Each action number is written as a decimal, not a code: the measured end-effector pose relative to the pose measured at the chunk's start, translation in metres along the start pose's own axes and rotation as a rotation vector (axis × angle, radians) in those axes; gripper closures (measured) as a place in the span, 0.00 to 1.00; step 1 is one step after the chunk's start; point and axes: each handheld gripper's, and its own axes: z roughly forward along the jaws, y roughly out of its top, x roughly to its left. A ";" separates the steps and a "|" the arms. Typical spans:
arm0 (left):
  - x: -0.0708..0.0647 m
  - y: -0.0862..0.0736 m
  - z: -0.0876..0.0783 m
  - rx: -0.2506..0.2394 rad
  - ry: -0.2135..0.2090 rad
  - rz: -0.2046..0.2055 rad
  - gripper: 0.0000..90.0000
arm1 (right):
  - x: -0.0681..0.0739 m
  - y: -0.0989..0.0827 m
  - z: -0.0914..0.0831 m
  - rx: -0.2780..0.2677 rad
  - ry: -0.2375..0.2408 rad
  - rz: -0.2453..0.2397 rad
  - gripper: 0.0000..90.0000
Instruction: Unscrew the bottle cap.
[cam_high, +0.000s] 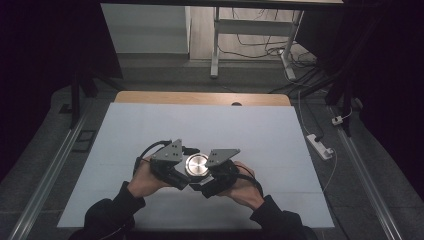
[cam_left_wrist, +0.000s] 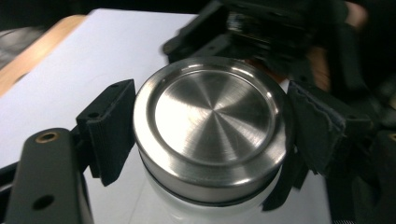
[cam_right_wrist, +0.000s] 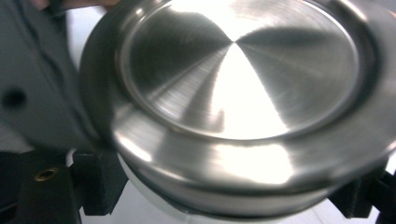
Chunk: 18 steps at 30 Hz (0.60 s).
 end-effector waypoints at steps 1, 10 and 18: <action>-0.002 0.001 0.003 -0.001 0.040 -0.027 0.23 | -0.001 -0.001 0.000 0.000 -0.020 0.018 0.17; 0.006 0.002 0.004 -0.037 0.016 -0.133 0.07 | -0.007 -0.004 0.001 -0.014 -0.109 0.090 0.17; 0.011 -0.004 -0.014 0.044 -0.180 0.107 0.11 | 0.000 0.001 -0.003 -0.021 0.073 -0.006 0.17</action>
